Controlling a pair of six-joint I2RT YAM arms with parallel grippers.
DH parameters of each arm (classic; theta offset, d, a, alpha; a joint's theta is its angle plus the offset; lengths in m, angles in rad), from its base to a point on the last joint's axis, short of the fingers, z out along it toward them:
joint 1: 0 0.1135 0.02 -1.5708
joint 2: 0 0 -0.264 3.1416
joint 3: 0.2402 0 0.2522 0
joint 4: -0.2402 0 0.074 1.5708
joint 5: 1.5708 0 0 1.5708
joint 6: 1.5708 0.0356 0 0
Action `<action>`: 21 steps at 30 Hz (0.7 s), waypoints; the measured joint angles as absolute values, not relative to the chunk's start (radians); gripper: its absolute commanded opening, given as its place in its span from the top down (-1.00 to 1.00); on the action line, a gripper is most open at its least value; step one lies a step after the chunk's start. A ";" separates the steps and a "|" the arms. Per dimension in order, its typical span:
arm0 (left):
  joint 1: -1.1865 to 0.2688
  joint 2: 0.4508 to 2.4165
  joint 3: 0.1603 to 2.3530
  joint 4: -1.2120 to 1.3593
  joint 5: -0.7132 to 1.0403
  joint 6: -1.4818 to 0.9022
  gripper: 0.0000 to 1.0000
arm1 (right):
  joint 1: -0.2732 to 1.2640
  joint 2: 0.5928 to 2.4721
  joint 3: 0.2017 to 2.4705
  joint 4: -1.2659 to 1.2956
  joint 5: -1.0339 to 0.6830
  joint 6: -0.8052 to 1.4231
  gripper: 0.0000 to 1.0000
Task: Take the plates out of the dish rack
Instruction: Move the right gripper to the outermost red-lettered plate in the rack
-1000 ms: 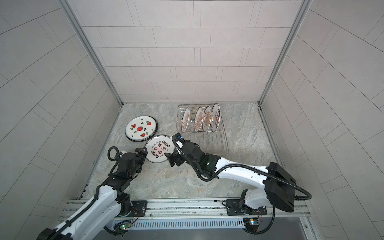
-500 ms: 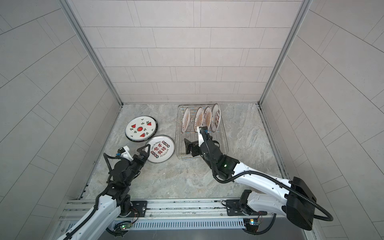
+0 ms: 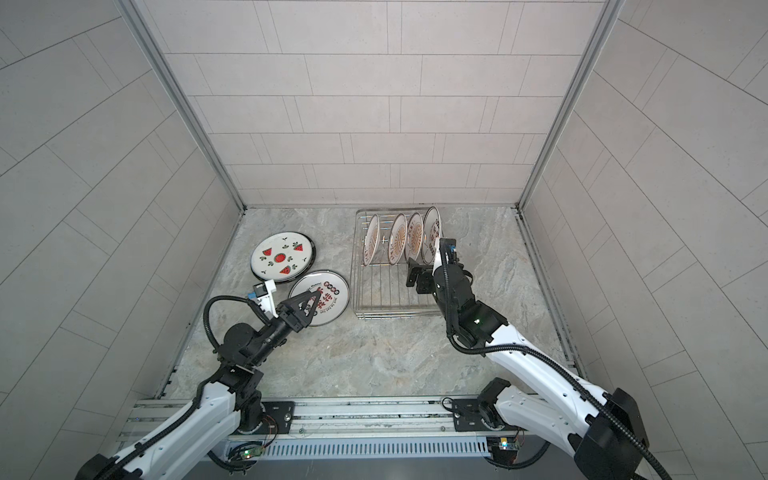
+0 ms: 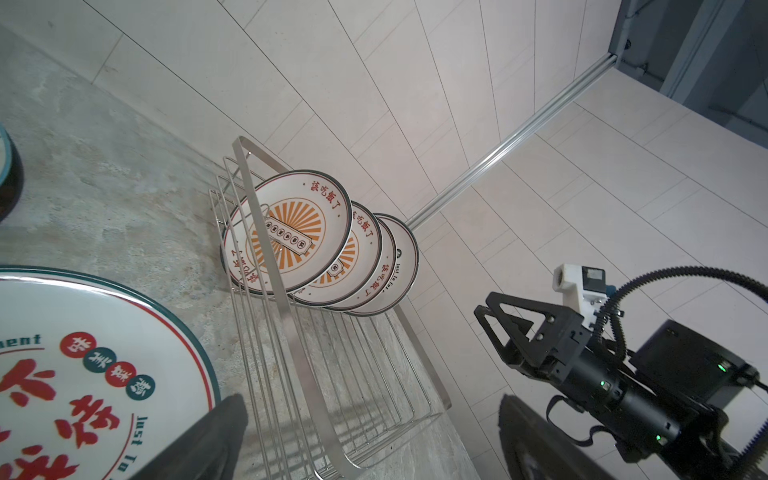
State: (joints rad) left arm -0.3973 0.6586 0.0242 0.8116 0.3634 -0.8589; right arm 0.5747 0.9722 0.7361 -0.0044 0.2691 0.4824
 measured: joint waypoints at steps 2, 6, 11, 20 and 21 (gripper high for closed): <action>-0.422 0.679 0.025 0.831 0.369 -0.844 -1.00 | 0.531 0.981 0.768 -0.028 0.269 0.476 -0.99; -0.446 0.696 0.036 0.838 0.398 -0.817 -1.00 | 0.480 1.013 0.834 -0.067 0.302 0.464 -0.99; -0.472 0.736 0.077 0.830 0.398 -0.781 -1.00 | 0.405 1.105 0.910 -0.100 0.322 0.445 -0.98; -0.495 0.892 0.110 0.861 0.420 -0.705 -1.00 | 0.357 1.395 1.108 -0.186 0.319 0.415 -0.67; -0.498 0.902 0.115 0.862 0.420 -0.698 -1.00 | 0.357 1.420 1.129 -0.196 0.321 0.413 -0.61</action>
State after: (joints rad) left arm -0.4984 0.9020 0.1154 0.8619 0.4202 -0.6983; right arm 0.3569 1.4200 1.1294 -0.1955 0.3210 0.4129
